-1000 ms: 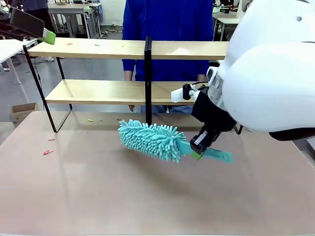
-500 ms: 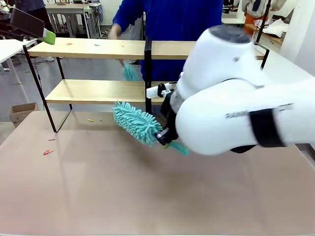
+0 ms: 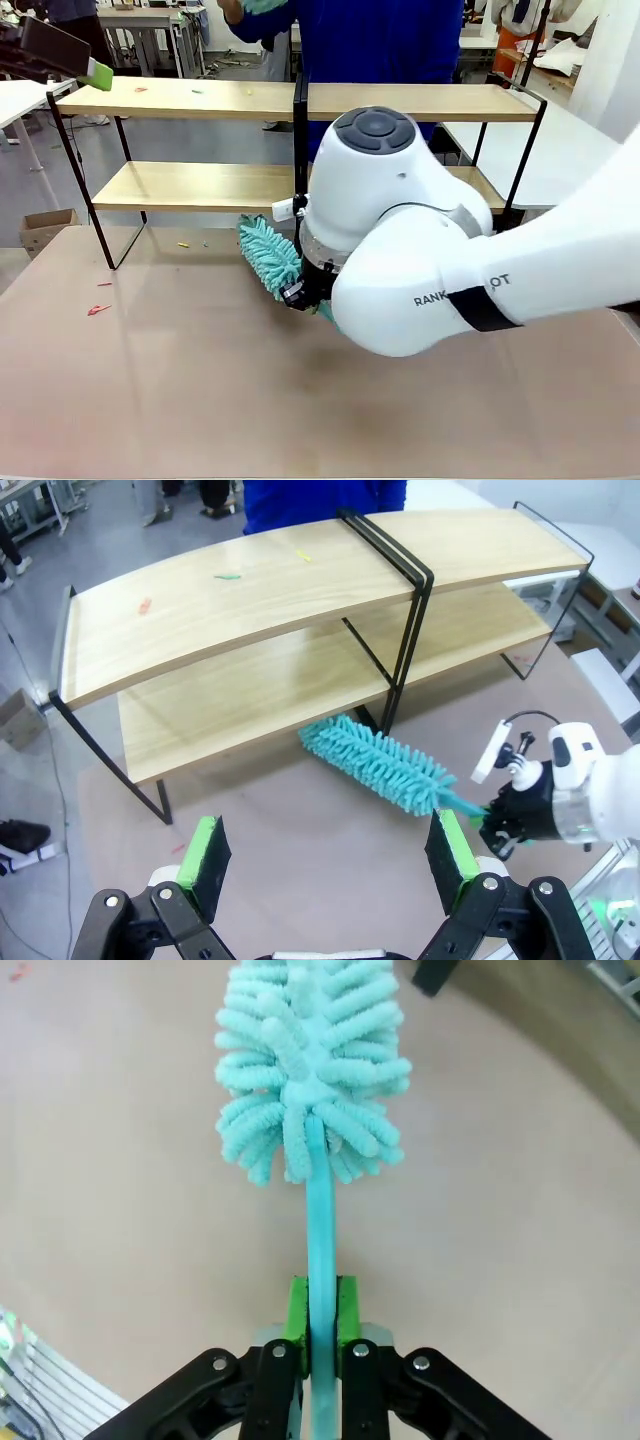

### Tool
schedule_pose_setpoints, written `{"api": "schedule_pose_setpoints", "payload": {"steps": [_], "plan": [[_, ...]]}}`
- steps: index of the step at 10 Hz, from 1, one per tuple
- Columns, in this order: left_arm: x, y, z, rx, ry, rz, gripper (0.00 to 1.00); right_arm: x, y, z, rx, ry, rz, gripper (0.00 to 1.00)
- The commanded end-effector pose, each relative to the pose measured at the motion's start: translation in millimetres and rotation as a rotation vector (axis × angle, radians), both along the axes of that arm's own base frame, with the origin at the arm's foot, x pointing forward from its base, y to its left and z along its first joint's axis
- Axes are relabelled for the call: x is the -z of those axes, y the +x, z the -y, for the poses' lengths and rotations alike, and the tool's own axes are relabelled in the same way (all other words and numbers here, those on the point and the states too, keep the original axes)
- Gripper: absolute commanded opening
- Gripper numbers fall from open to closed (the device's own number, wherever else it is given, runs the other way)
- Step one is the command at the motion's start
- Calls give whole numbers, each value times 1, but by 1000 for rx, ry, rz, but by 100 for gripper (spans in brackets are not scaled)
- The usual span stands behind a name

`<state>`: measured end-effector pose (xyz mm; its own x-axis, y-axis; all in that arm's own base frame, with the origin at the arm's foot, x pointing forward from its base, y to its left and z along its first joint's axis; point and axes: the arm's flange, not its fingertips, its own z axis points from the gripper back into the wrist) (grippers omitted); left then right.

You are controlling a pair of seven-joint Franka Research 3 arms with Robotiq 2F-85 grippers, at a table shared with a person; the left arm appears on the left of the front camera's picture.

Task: Clean the shelves.
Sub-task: Clean another randomly selected level of the Shelf with the Duster.

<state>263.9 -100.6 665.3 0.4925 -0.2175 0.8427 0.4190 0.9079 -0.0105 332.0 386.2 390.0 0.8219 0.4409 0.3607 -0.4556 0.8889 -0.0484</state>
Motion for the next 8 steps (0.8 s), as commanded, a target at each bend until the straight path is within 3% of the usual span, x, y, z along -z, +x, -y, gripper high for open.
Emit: {"api": "schedule_pose_setpoints", "payload": {"steps": [1, 5, 8], "plan": [[-1, -1, -1, -5, 4, 3, 100, 16, 24, -34, 45, 1, 19, 12], [-1, -1, -1, -5, 4, 3, 100, 42, 47, -59, 124, 62, 65, 12], [-1, -1, -1, -5, 4, 3, 100, 43, 51, -69, 173, 44, 109, 12]]}}
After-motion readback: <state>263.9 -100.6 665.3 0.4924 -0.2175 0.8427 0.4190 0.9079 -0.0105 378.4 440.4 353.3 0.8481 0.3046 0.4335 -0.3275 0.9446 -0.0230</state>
